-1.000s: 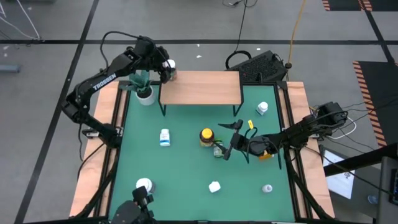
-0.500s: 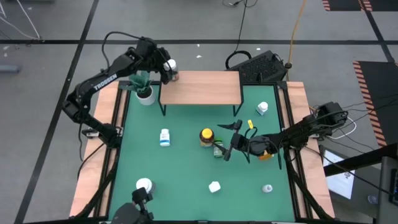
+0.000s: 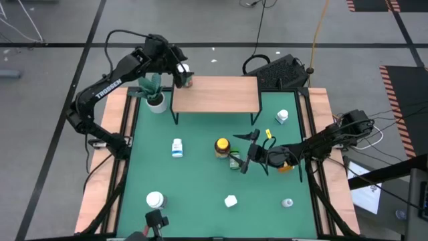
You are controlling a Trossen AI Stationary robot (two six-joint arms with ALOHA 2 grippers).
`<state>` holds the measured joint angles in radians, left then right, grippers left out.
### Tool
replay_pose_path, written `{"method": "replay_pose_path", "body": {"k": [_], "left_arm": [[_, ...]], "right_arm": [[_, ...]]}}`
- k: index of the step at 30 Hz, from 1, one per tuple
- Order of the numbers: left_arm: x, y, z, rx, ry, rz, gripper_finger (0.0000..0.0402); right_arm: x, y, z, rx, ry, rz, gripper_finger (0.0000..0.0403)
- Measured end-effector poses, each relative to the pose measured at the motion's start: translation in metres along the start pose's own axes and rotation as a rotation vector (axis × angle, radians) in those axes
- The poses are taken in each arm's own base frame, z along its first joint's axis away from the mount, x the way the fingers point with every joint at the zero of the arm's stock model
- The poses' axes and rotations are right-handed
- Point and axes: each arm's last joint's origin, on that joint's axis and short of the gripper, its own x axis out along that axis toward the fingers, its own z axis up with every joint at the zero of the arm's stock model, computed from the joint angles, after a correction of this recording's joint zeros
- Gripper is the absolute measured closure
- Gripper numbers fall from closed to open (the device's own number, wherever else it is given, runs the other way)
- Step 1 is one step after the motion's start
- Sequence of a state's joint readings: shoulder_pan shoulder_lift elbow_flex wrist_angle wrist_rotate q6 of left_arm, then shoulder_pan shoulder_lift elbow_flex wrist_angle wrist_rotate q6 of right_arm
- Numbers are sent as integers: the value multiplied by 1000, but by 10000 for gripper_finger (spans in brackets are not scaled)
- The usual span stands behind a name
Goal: Pick and place medicine bottles onto shelf by color
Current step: Put the yellow pill bottle on the shelf
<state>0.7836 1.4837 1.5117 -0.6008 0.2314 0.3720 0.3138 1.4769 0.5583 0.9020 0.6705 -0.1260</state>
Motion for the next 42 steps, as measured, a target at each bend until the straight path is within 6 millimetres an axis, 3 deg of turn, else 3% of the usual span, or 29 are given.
{"method": "replay_pose_path", "body": {"k": [6,10,15,19,22,28,34,42], "left_arm": [[3,-23,9,35,-6,-31,46],[-6,-39,21,96,-51,21,54],[-36,-63,36,151,-156,3,67],[-68,-90,36,180,-163,-84,80],[-76,-115,23,185,-159,-169,95],[-71,-173,-22,154,-209,-355,129],[-78,-221,-67,91,-212,-414,155],[-91,-268,-88,163,-341,-529,163]], "right_arm": [[0,1,0,7,0,22,28],[0,1,0,8,-1,22,28],[0,1,0,8,0,22,28],[0,1,-3,-11,23,25,28],[0,1,-5,-22,38,27,28],[-3,5,-1,-4,8,47,28],[-7,14,7,-7,-82,253,28],[2,3,2,78,-31,185,28]]}}
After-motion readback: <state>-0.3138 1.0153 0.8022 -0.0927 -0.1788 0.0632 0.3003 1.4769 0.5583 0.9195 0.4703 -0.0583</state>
